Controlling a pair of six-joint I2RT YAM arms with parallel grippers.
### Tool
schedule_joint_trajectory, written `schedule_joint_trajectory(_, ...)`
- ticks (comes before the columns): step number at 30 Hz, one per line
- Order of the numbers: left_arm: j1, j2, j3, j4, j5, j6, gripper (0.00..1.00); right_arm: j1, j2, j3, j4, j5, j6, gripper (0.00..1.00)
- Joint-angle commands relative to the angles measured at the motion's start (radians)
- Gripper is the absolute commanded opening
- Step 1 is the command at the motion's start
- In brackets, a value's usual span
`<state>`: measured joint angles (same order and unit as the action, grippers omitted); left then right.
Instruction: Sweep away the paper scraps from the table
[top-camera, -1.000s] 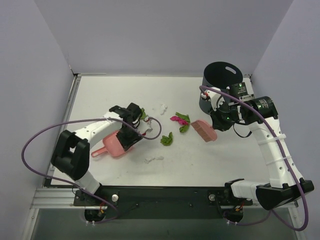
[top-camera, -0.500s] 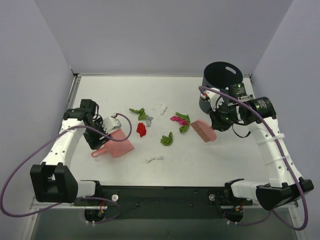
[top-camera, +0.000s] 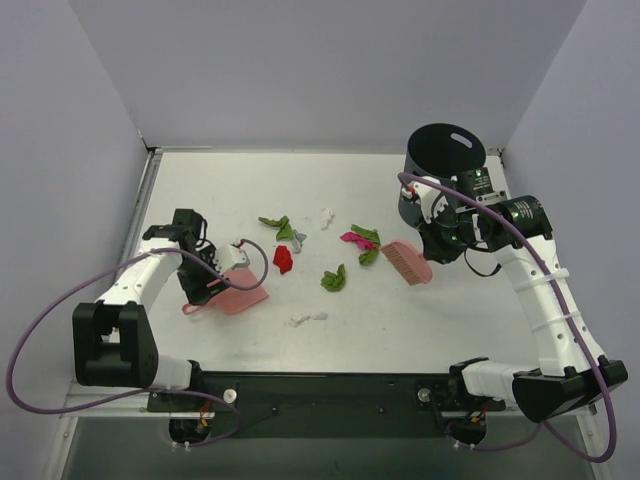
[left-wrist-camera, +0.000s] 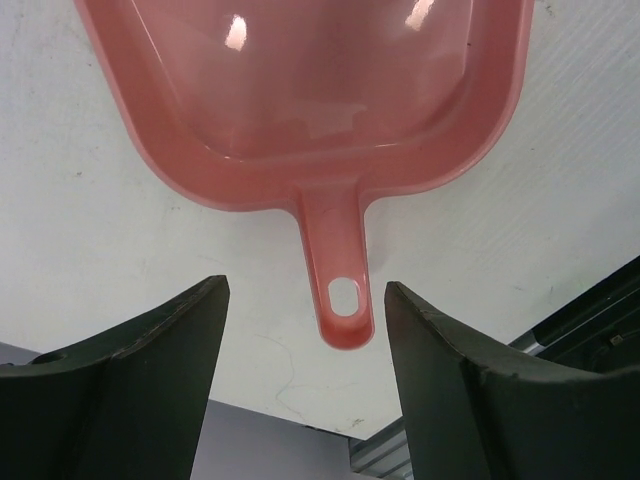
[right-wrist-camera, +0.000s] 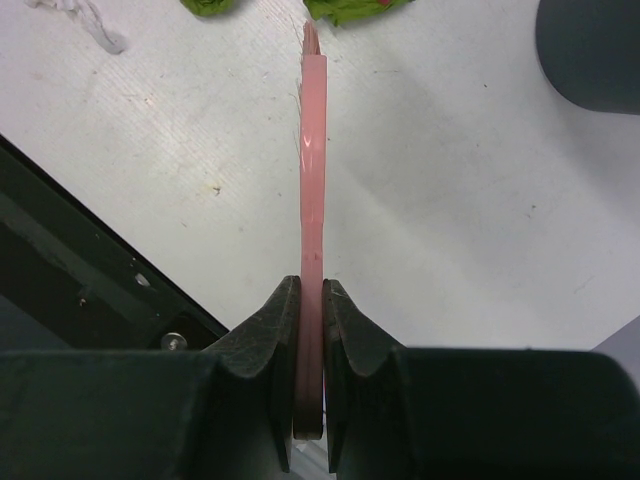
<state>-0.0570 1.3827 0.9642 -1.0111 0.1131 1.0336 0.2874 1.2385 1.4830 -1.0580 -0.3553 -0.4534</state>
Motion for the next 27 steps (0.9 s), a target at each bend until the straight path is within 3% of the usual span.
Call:
schedule_joint_trajectory(1,-0.006,0.036,-0.001,0.043,0.037,0.029,0.75,-0.008,-0.011,0.011,-0.005,0.004,0.007,0.00)
schedule_joint_trajectory(8,-0.017,0.075,-0.022,0.098,0.036,-0.001,0.74,-0.008,0.006,0.026,-0.010,0.010,0.004,0.00)
schedule_joint_trajectory(27,-0.029,0.105,-0.117,0.227,-0.049,-0.023,0.57,0.039,0.150,0.103,0.003,0.058,0.053,0.00)
